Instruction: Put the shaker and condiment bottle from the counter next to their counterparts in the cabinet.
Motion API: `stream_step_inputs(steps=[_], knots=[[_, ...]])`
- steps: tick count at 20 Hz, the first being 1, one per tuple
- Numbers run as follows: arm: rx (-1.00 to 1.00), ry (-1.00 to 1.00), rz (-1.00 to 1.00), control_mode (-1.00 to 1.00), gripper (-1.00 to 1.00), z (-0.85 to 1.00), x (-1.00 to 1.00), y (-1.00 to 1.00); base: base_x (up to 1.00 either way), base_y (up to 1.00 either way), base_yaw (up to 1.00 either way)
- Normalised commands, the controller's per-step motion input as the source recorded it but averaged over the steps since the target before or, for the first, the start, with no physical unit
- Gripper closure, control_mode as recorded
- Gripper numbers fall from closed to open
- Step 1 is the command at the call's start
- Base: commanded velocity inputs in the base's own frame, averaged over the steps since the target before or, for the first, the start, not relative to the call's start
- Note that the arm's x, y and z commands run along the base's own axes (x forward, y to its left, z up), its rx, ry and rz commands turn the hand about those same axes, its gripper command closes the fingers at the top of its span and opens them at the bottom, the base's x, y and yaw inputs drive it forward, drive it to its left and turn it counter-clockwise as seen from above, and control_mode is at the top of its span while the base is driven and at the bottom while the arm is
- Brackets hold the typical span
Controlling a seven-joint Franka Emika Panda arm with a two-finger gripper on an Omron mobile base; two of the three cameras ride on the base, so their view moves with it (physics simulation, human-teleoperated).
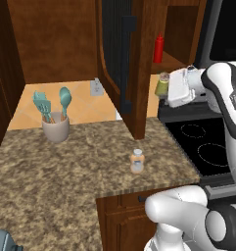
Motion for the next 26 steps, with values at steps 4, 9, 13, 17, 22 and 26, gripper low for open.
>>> stream_step_inputs(steps=[4,9,13,17,22,26], knots=[[0.0,-0.01,-0.08,-1.0,1.0,0.45,0.19,0.26,0.0,0.0,0.0],[0.0,0.0,-0.12,-1.0,1.0,0.17,0.53,0.35,0.0,0.0,0.0],[0.0,0.0,-0.08,-1.0,1.0,0.23,0.35,0.12,0.0,0.0,0.0],[0.0,-0.02,-0.01,-1.0,1.0,0.08,0.39,0.0,0.0,0.0,0.0],[0.0,-0.02,-0.01,-1.0,1.0,0.1,0.58,0.05,0.0,0.0,0.0],[0.0,0.0,-0.03,-1.0,1.0,0.02,0.66,0.01,0.0,0.0,0.0]])
